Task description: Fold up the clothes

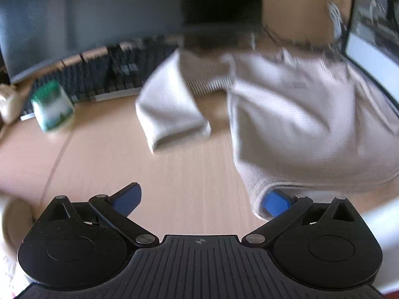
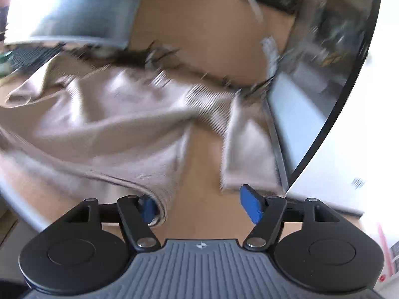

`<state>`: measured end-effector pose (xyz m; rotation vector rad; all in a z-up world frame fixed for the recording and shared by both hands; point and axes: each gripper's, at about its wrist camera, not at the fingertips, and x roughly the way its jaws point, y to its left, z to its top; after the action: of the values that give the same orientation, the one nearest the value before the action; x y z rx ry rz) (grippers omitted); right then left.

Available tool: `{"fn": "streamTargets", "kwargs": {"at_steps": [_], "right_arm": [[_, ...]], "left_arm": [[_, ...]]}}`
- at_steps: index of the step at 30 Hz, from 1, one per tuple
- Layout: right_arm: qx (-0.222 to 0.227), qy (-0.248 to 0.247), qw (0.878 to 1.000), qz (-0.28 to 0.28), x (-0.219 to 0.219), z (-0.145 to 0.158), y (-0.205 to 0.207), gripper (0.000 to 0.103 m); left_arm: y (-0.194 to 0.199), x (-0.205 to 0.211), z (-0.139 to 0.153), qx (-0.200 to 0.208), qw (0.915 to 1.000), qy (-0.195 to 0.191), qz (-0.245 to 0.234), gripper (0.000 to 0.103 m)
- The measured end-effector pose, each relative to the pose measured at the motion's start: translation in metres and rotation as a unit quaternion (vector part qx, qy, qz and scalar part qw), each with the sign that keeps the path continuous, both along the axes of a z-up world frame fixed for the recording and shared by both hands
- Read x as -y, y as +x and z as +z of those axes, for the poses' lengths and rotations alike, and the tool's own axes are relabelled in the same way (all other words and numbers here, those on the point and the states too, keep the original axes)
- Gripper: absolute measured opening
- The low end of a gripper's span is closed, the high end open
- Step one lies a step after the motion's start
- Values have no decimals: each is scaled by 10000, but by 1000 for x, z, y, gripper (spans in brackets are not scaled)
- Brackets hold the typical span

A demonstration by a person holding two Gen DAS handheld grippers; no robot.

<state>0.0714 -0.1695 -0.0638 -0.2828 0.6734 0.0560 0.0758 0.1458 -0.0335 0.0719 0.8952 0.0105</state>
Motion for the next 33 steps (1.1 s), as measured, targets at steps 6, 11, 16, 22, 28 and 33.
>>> {"fn": "streamTargets", "kwargs": {"at_steps": [6,11,16,22,28,33], "right_arm": [[-235,37,9997,-24,25,-3,-36,80],[-29,690,9972,-299,35,21,-29,86],[134,2001,9796,118,7,47,12,99],[-139,2211,9752,0,-33,29,70,100],[-401,2017,9763,-679,-25,17,68,100],[-123,1821,9781,-997,-26,32,75,99]], "left_arm": [[-18,-31,0,-223,9982,-230,513,103],[1,-31,25,270,9945,-937,379,103],[35,13,48,985,9795,-1692,-474,103],[87,34,16,364,9771,-1627,-1321,103],[100,1,-2,-149,9738,-1815,-1362,103],[119,-14,2,-52,9662,-2083,-1517,103]]}}
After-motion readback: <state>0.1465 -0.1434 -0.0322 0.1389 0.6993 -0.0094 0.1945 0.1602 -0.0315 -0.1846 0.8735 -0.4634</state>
